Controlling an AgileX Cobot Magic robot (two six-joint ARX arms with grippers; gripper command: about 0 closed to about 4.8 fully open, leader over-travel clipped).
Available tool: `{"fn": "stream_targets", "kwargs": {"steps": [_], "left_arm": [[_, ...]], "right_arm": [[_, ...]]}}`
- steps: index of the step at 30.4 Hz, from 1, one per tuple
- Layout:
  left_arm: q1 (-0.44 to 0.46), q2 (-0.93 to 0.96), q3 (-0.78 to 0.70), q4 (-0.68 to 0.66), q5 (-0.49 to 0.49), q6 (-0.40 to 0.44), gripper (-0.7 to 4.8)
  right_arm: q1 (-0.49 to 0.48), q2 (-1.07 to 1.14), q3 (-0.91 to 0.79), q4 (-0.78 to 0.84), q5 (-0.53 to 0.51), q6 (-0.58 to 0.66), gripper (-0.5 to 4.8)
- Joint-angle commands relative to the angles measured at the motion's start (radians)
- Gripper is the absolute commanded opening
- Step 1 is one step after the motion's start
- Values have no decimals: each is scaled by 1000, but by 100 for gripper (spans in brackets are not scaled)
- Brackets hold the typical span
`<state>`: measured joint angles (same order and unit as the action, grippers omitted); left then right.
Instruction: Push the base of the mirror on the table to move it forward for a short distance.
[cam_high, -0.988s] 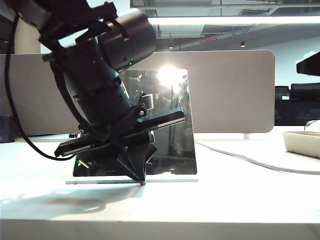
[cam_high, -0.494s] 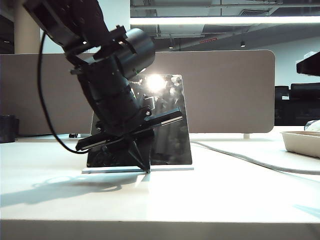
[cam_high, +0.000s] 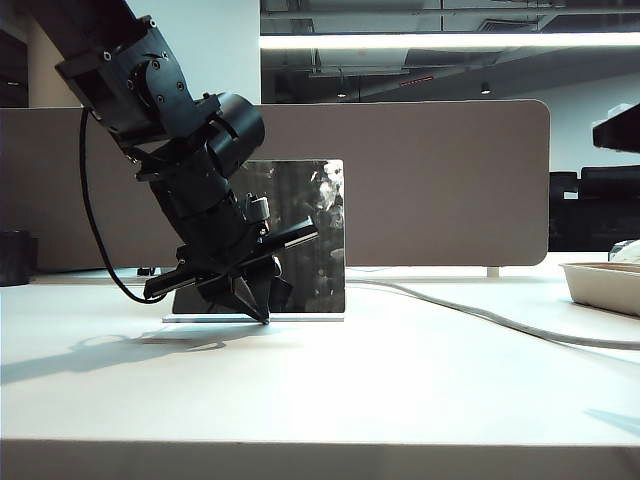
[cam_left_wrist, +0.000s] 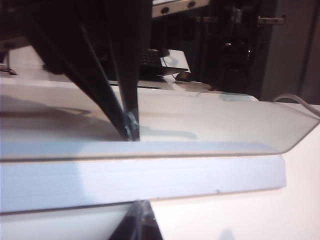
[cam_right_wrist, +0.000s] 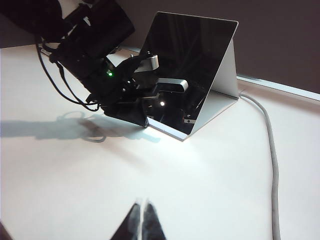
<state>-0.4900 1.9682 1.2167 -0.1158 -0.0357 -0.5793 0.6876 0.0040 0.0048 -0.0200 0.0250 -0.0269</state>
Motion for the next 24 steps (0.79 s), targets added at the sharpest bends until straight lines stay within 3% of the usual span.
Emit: {"fn": "stream_targets", "kwargs": {"steps": [1, 7, 24], "left_arm": [[19, 61, 37, -85, -28, 35, -1], [21, 115, 150, -91, -29, 74, -1], [-2, 4, 153, -315, -58, 84, -1]], "right_arm": [[2, 0, 1, 13, -1, -1, 22], [2, 0, 1, 13, -2, -1, 22], [2, 0, 1, 13, -1, 0, 22]]}}
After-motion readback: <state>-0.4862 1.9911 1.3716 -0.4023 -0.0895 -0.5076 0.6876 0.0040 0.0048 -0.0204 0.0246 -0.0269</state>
